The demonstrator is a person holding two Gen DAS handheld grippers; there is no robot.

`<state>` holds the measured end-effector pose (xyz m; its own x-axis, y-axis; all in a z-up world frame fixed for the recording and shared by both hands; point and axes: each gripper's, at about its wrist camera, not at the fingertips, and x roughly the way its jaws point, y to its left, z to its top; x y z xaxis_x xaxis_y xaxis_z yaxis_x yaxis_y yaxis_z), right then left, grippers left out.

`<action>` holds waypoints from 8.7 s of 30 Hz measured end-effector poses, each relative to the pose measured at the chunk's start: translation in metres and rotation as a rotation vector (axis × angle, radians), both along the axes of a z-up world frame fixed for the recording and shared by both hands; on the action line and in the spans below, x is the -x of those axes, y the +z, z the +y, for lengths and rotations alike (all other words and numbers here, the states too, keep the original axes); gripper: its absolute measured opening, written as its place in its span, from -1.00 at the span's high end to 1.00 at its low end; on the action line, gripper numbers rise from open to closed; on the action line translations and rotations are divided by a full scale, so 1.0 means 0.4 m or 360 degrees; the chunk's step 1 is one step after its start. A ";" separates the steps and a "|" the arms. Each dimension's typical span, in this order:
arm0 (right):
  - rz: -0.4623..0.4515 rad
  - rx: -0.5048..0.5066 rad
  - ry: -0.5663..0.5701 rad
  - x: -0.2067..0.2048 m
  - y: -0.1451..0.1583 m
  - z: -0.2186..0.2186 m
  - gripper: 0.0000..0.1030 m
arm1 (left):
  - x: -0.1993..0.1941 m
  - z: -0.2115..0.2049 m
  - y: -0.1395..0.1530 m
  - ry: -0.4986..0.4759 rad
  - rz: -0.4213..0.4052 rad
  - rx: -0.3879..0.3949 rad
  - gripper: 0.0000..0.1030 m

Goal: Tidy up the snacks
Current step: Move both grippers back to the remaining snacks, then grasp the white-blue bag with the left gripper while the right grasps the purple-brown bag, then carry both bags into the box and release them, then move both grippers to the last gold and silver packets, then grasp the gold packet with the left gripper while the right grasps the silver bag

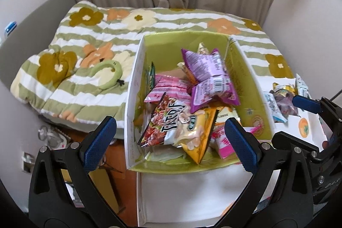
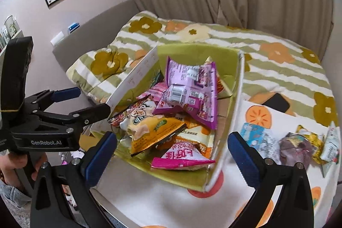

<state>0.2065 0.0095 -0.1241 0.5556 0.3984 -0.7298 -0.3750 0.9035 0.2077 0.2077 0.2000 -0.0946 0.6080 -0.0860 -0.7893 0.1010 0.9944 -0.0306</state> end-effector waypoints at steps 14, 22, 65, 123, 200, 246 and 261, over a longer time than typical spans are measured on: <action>-0.0039 -0.0064 -0.0473 0.152 0.010 -0.243 -1.00 | 0.017 -0.238 0.033 -0.0341 -0.0048 0.0057 -0.96; -0.0001 -0.0065 -0.0609 0.151 -0.010 -0.464 -1.00 | 0.001 -0.457 0.001 -0.0460 0.0007 0.0053 -0.96; 0.0422 -0.0041 0.0265 -0.266 -0.345 -0.639 -0.91 | -0.261 -0.826 -0.440 -0.0309 0.0466 -0.0600 -0.97; -0.0007 -0.0212 -0.0016 -0.100 0.096 -0.398 -0.27 | -0.128 -0.378 0.061 -0.0197 -0.0046 -0.0174 -0.45; -0.0152 -0.0036 -0.0344 0.077 0.124 -0.218 -1.00 | -0.014 -0.119 0.097 -0.0220 -0.0061 0.0205 -0.99; 0.0008 0.0770 0.0277 -0.184 -0.345 -0.919 -0.99 | -0.353 -1.290 -0.469 -0.1603 0.0542 -0.0947 -0.90; 0.0002 0.0679 0.0450 -0.247 -0.391 -0.910 -1.00 | -0.352 -1.292 -0.510 -0.1641 0.0662 -0.0841 -0.20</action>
